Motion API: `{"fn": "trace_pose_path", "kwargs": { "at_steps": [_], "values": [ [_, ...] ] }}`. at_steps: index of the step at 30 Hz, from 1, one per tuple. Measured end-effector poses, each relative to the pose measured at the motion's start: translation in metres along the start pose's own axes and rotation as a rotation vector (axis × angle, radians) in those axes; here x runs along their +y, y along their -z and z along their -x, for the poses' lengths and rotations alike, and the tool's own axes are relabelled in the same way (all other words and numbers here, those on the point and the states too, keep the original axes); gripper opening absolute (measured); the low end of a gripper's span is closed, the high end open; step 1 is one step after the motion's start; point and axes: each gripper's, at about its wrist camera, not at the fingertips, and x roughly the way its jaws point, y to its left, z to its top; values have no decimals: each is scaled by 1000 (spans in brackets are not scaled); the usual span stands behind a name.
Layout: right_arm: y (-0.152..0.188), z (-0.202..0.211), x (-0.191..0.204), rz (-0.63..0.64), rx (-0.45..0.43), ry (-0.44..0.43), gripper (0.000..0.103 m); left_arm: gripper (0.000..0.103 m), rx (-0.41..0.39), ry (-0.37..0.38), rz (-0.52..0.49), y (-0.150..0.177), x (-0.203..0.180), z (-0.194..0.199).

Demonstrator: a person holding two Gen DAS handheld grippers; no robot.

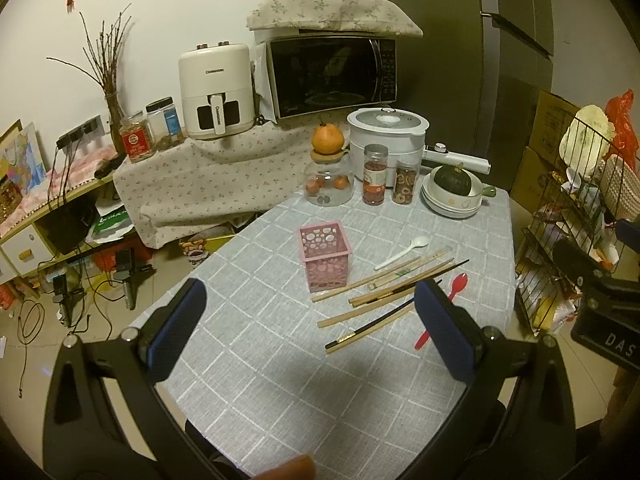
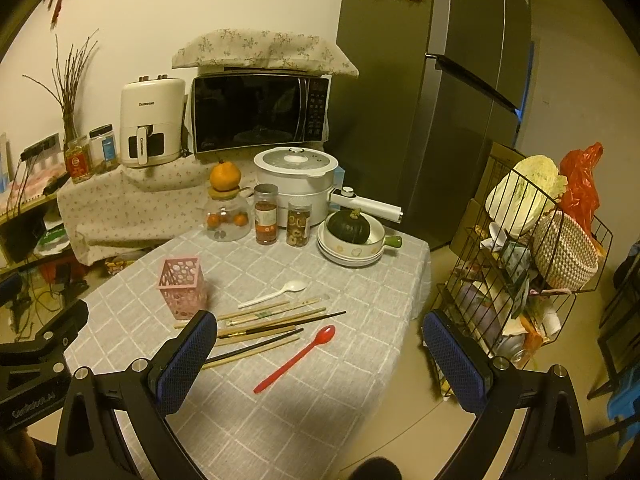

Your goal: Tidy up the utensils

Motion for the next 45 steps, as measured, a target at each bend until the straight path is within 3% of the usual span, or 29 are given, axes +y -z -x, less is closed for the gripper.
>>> {"fn": "trace_pose_path", "kwargs": {
  "at_steps": [20, 26, 33, 36, 40, 43, 45],
  "values": [
    [1, -8, 0, 13, 5, 13, 103, 103, 9, 6, 3, 1, 2, -1],
    [-4, -30, -1, 46, 53, -5, 103, 103, -8, 27, -14, -5, 2, -19],
    [-21, -83, -21, 2, 213, -65, 103, 103, 155, 108, -67, -18, -6, -69],
    [-23, -124, -31, -29, 323, -131, 103, 103, 207, 136, -72, -20, -12, -91],
    [-13, -177, -34, -47, 445, -153, 102, 103, 273, 184, -133, -19, -31, -111],
    [2, -214, -33, -50, 532, -164, 93, 100, 315, 218, -165, -17, -42, -124],
    [13, -238, -30, -39, 587, -151, 82, 100, 328, 246, -180, -16, -46, -129]
  ]
}}
